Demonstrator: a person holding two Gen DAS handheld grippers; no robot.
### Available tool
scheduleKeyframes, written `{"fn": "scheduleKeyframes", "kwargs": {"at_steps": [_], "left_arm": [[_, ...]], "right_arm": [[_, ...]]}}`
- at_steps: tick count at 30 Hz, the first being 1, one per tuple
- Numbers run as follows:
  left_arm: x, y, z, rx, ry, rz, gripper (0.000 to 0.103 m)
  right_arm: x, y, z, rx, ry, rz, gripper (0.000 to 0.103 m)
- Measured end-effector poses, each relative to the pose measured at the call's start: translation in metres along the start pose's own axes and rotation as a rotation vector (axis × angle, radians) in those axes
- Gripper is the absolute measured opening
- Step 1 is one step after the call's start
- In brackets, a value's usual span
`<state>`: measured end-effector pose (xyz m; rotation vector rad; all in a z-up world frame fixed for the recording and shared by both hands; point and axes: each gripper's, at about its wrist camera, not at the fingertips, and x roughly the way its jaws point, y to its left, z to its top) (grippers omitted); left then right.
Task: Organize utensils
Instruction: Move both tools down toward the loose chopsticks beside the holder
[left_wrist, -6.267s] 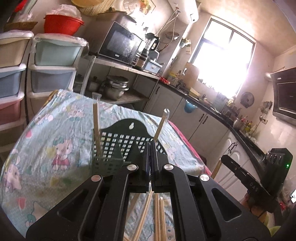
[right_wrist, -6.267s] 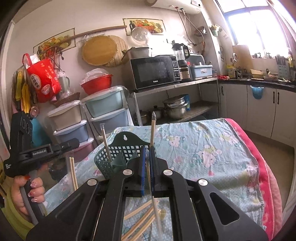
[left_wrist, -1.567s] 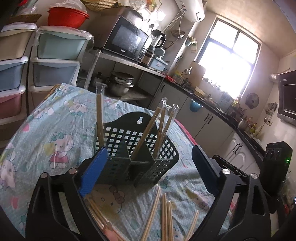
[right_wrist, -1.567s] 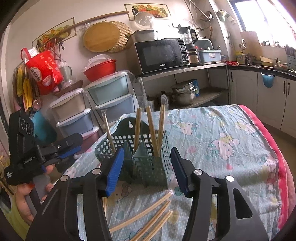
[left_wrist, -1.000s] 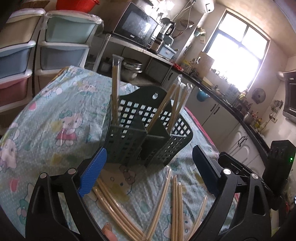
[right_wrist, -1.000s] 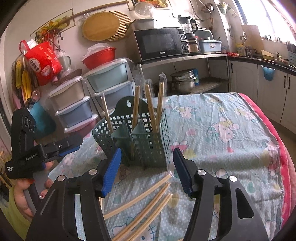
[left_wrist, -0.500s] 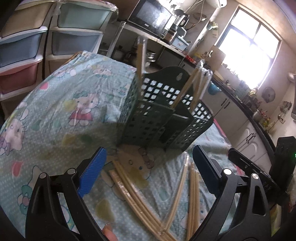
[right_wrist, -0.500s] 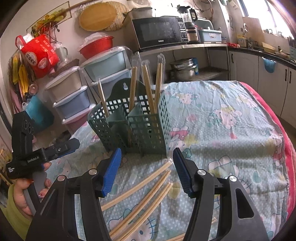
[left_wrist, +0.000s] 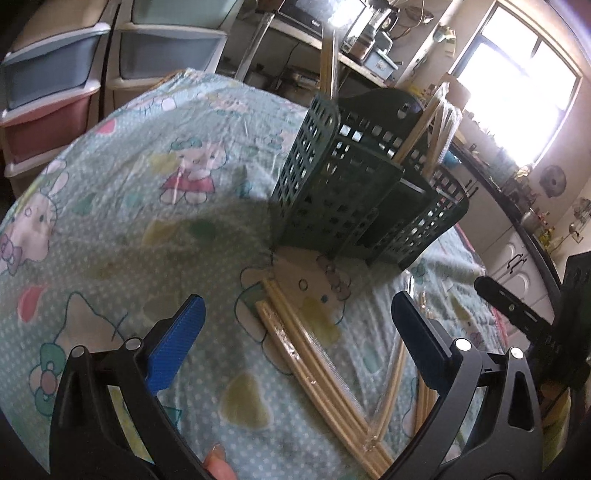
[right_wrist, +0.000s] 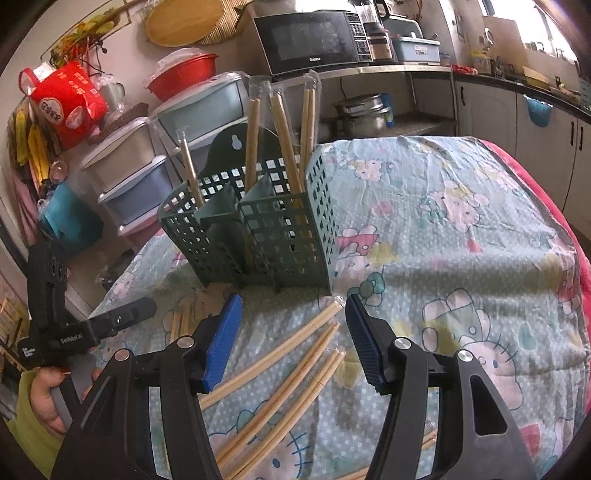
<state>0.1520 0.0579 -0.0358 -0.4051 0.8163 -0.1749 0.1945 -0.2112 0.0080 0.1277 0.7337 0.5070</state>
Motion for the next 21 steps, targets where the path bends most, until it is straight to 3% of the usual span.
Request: {"fn": "scheduleKeyframes", "kwargs": {"at_steps": [5,9,12,21], "left_arm": [[0.004,0.003,-0.003,0.002,0.011,0.0,0.09],[0.01,-0.002,-0.001,0.031,0.028,0.006,0.068],[0.018,-0.006,0.003,0.051,0.054,0.011,0.058],[0.044,-0.002,0.017,0.035,0.107,0.038,0.048]], "right_arm": [[0.006,-0.007,-0.001,0.02,0.016,-0.008,0.056],[0.012,-0.01,0.001,0.019,0.03,-0.017,0.056],[0.022,-0.012,0.002,0.017,0.057,-0.022,0.056],[0.042,-0.016,0.003,0.031,0.117,-0.018,0.056]]}}
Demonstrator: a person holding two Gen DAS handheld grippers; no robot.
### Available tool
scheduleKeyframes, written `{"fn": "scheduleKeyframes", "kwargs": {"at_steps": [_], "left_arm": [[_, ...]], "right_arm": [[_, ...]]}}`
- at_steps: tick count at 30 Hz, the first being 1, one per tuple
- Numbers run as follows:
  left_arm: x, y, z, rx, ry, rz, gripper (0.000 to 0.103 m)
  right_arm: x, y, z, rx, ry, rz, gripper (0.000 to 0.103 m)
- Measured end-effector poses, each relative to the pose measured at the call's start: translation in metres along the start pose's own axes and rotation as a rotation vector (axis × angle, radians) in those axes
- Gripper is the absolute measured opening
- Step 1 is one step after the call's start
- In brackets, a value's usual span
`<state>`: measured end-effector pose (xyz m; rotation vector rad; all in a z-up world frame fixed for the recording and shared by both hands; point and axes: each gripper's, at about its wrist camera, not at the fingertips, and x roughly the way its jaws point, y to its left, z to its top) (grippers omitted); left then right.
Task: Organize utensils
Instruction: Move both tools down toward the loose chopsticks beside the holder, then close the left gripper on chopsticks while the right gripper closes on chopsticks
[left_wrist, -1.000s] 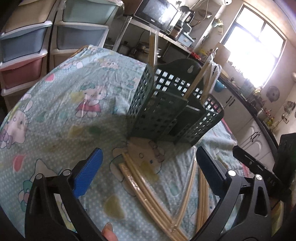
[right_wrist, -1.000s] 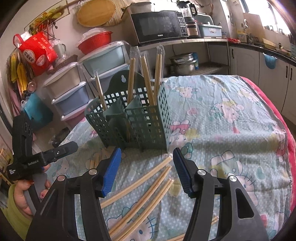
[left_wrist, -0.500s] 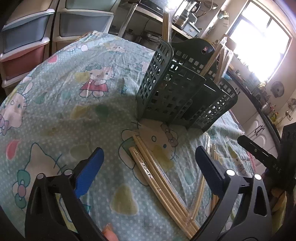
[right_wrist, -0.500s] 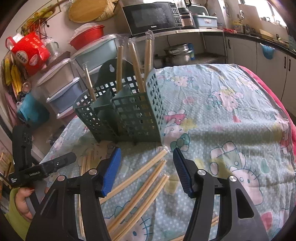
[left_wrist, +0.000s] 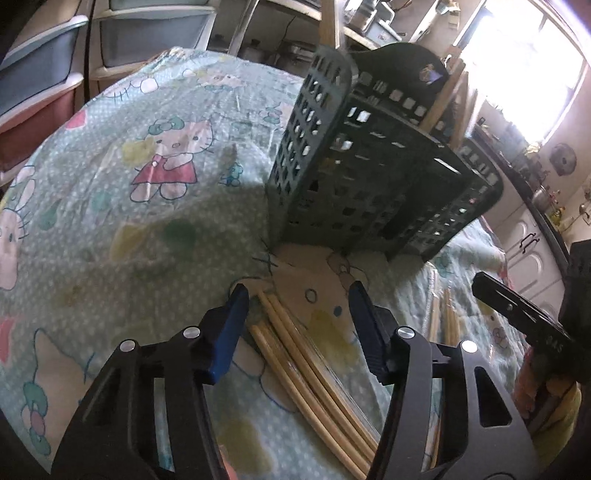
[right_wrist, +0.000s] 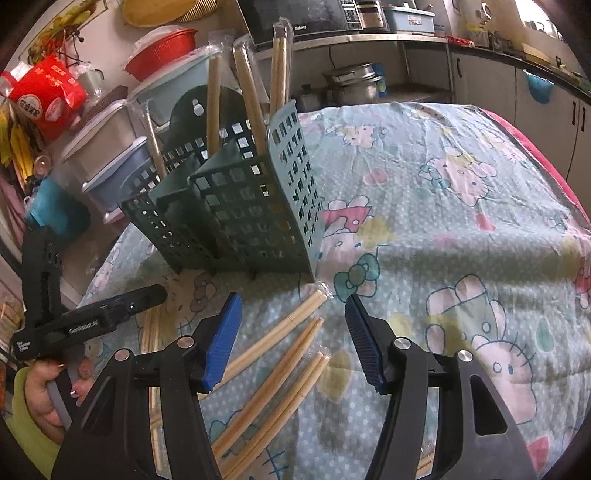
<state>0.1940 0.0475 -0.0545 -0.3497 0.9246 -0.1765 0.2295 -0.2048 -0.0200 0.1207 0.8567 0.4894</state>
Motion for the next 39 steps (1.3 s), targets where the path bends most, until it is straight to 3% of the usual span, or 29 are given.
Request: {"fn": "scheduleKeyframes", "kwargs": {"at_steps": [5,14,17,19,25,27,39], "left_arm": [[0.007,0.003,0.004,-0.011,0.002,0.003,0.048],[0.011,0.002,0.005,0.015,-0.014,0.055,0.03],[0.012,0.004,0.006,0.013,-0.019,0.064,0.024],[0.012,0.004,0.006,0.014,-0.021,0.071,0.021],[0.013,0.009,0.01,0.005,-0.024,0.071,0.013],[0.012,0.013,0.01,-0.001,-0.028,0.064,0.008],[-0.016,0.018,0.018,-0.038,-0.095,-0.031,0.008]], "right_arm": [[0.015,-0.003,0.007,0.014,0.043,-0.01,0.056],[0.053,-0.013,0.017,0.028,0.126,-0.033,0.042],[0.056,-0.01,0.015,0.006,0.118,-0.053,0.037],[0.056,-0.007,0.013,-0.011,0.115,-0.079,0.023],[0.049,-0.006,0.006,-0.012,0.086,-0.051,0.01],[0.04,-0.003,0.004,-0.011,0.072,-0.04,0.008],[-0.005,-0.004,0.008,0.025,-0.04,0.048,0.006]]}}
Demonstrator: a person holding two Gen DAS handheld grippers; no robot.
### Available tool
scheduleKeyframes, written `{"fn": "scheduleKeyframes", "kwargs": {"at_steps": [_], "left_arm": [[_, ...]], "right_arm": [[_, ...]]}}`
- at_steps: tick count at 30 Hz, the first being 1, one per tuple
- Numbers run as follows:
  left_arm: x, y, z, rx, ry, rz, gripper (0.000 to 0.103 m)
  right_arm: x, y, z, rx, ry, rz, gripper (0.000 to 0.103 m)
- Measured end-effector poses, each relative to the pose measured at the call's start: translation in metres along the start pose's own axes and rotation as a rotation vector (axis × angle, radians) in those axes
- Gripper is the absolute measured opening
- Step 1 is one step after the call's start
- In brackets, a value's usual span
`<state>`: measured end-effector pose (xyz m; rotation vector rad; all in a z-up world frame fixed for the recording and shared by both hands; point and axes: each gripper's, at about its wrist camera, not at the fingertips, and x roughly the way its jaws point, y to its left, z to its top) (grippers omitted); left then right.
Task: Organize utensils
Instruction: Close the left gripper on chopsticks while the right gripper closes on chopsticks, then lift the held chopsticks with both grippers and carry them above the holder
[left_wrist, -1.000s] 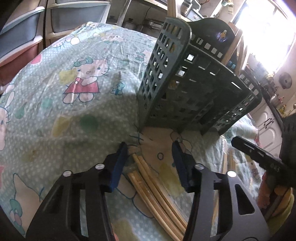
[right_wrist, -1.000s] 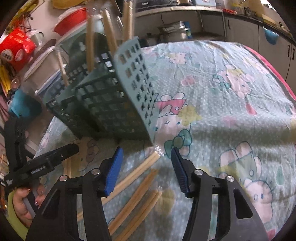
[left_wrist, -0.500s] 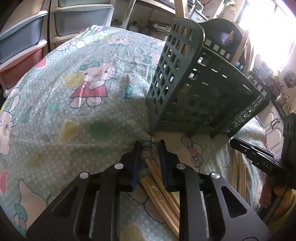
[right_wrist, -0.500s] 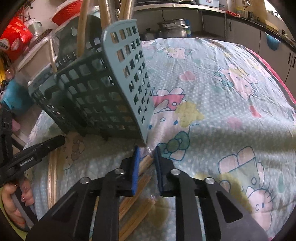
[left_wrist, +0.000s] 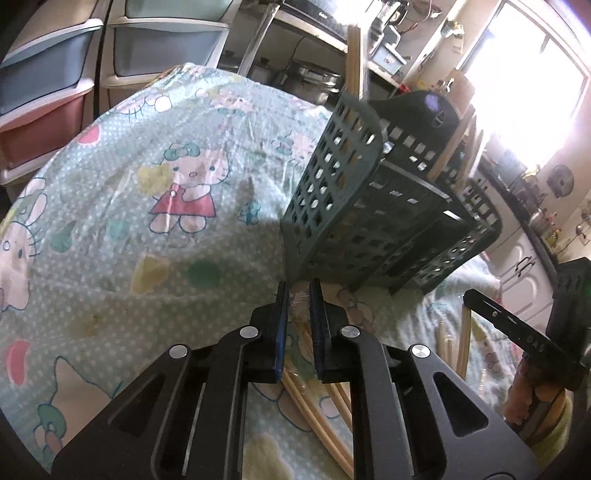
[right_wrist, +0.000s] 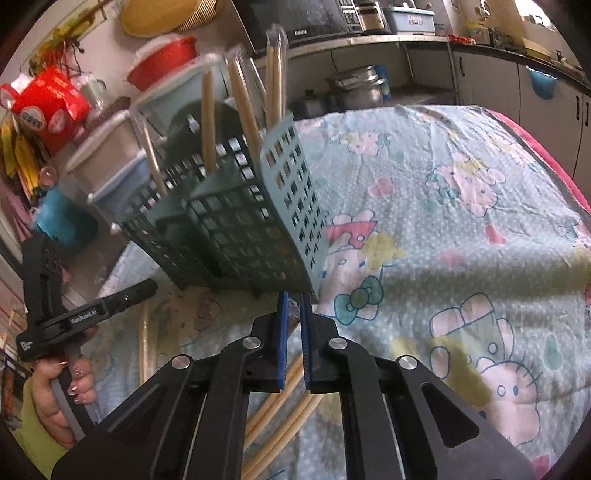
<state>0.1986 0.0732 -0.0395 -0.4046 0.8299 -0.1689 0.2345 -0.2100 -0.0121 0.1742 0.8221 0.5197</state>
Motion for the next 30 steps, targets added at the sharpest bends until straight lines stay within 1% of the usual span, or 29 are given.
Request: {"fn": "scheduleKeyframes", "kwargs": {"at_steps": [3,11,18,24,30], "left_arm": [[-0.01,-0.005,0.002,0.006,-0.025,-0.018,0.008],[-0.043,-0.035,0.001,0.048,-0.098,-0.073,0.007],[-0.063,-0.055,0.007,0.079,-0.145,-0.124,0.007],[-0.076,-0.067,0.012,0.097,-0.181,-0.148,0.007],[-0.087,-0.075,0.016,0.113,-0.201,-0.168,0.007]], "right_arm": [[-0.012,0.002,0.003,0.002,-0.033,0.016,0.006],[-0.043,0.013,0.01,-0.017,-0.126,0.056,0.005],[-0.075,0.021,0.012,-0.039,-0.211,0.088,0.003],[-0.101,0.026,0.014,-0.052,-0.281,0.085,0.002],[-0.117,0.025,0.016,-0.056,-0.328,0.073,0.002]]}}
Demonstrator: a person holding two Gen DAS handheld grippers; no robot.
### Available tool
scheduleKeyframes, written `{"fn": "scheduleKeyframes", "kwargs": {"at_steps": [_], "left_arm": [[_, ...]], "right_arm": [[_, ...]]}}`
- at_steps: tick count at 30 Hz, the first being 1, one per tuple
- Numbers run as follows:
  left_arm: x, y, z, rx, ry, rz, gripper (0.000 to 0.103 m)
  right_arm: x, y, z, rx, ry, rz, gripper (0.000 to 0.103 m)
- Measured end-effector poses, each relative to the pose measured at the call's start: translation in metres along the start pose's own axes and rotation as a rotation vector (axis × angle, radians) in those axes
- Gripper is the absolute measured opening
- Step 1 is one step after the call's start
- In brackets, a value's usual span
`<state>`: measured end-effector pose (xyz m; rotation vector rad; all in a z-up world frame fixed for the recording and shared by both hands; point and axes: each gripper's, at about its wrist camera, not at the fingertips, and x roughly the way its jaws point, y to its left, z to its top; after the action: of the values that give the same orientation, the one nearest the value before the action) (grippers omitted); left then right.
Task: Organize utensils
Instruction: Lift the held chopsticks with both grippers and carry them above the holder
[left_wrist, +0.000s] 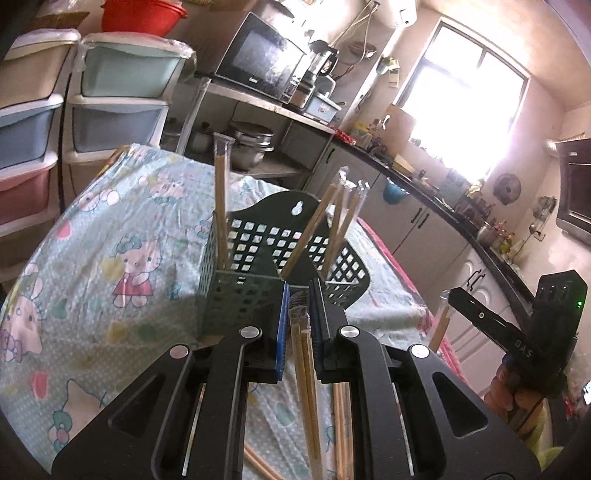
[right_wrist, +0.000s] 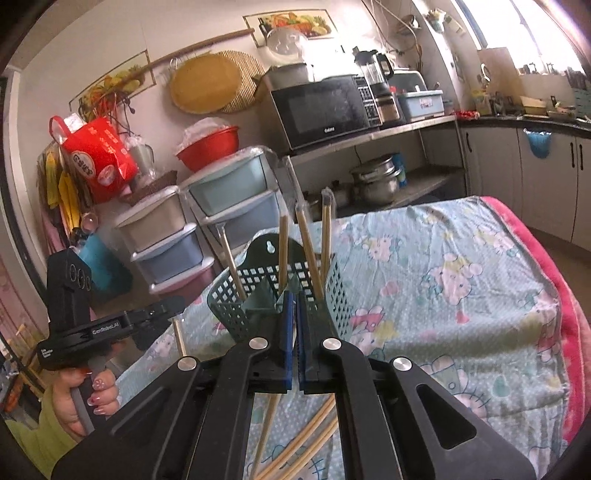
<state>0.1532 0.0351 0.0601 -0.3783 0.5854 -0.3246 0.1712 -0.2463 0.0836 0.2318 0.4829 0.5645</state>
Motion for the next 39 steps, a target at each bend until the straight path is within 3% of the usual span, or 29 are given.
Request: {"fn": "scheduleKeyframes", "kwargs": {"at_steps": [23,39], "left_arm": [[-0.02,-0.032,0.027,0.064,-0.086,-0.07,0.005],[-0.03,-0.048,0.05,0.107,-0.136,-0.107,0.005]], "right_arm": [[-0.029,0.022,0.016,-0.073,-0.104,-0.012,0.002],[-0.027,0.038,0.03,-0.081,-0.136,0.012,0.002]]}}
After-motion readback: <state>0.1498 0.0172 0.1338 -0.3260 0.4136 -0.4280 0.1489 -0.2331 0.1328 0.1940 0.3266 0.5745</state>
